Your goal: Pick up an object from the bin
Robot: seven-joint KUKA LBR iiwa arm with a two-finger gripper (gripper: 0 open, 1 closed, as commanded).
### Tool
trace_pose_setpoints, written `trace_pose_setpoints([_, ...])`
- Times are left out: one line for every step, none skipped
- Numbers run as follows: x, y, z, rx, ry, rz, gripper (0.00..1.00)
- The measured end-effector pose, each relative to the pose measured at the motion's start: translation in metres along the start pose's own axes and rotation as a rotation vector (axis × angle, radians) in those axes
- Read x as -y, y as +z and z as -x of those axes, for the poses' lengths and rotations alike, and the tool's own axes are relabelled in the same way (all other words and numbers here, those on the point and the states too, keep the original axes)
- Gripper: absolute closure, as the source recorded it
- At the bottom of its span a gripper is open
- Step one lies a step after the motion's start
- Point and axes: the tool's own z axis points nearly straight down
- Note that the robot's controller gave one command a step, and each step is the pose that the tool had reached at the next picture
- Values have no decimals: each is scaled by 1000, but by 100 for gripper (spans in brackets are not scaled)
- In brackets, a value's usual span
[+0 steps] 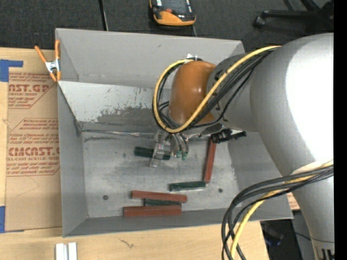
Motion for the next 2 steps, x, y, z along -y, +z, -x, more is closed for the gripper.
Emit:
trace_pose_setpoints([0, -4, -1, -4, 0, -1, 100])
trace_pose_setpoints([0, -16, -2, -9, -1, -2, 100])
